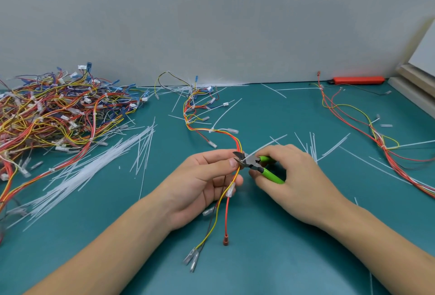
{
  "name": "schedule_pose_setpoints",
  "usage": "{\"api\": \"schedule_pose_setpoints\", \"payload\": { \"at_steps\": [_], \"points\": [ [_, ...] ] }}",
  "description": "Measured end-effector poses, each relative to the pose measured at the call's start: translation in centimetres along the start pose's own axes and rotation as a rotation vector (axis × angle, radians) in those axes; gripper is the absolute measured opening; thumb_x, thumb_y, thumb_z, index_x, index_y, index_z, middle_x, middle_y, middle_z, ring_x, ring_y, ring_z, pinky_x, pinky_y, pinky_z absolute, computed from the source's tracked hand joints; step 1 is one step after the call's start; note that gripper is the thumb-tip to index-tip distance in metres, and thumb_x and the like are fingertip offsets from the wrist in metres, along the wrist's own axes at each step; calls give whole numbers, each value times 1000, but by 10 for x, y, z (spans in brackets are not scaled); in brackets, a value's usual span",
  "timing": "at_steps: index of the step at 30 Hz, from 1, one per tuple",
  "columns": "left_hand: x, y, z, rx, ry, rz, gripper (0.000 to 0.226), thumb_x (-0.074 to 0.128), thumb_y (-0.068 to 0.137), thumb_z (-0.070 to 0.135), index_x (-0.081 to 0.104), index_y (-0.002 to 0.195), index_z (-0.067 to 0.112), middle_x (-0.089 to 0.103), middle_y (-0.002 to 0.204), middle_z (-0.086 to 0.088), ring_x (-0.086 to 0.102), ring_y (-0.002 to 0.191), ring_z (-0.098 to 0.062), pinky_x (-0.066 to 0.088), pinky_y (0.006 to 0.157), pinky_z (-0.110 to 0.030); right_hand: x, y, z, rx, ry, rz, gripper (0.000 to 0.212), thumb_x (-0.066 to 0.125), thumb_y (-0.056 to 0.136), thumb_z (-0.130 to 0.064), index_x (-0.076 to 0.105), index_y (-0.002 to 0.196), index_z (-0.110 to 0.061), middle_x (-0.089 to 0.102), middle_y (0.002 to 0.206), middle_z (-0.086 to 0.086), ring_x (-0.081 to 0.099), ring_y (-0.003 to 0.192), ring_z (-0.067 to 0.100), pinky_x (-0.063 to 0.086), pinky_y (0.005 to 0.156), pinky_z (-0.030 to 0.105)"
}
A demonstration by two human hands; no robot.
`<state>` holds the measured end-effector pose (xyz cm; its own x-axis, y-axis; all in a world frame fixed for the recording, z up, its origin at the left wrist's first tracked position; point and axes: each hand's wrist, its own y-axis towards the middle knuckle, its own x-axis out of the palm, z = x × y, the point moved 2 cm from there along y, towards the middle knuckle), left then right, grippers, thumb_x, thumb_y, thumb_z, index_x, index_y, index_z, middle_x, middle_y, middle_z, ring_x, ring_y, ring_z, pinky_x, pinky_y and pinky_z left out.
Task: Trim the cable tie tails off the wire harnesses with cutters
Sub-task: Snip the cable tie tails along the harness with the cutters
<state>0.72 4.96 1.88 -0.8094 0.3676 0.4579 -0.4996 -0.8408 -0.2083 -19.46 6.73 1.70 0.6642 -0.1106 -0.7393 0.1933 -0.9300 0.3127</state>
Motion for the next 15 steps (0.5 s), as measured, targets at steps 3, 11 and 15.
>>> {"api": "schedule_pose_setpoints", "payload": {
  "at_steps": [3, 11, 15],
  "points": [
    [0, 0, 0, -1, -4, 0, 33, 70, 87, 5, 69, 119, -3, 70, 90, -7, 68, 66, -17, 51, 53, -23, 0, 0, -1, 9, 7, 10, 21, 60, 84, -50, 68, 96, -35, 66, 87, -18, 57, 94, 5, 47, 82, 26],
    [2, 0, 0, -8, 12, 3, 39, 67, 88, 9, 65, 124, -5, 72, 97, -5, 67, 66, -17, 51, 52, -23, 3, 0, 1, 60, -8, 34, 31, 62, 84, -43, 50, 70, -19, 44, 57, 0, 37, 57, 20, 38, 52, 37],
    [2, 0, 1, -4, 2, 9, 38, 68, 85, 9, 66, 121, -4, 71, 91, -4, 67, 65, -16, 50, 52, -23, 1, -3, -1, 45, -25, 37, 15, 64, 86, -48, 66, 85, -33, 63, 76, -19, 53, 85, 7, 47, 73, 31]
  ]
}}
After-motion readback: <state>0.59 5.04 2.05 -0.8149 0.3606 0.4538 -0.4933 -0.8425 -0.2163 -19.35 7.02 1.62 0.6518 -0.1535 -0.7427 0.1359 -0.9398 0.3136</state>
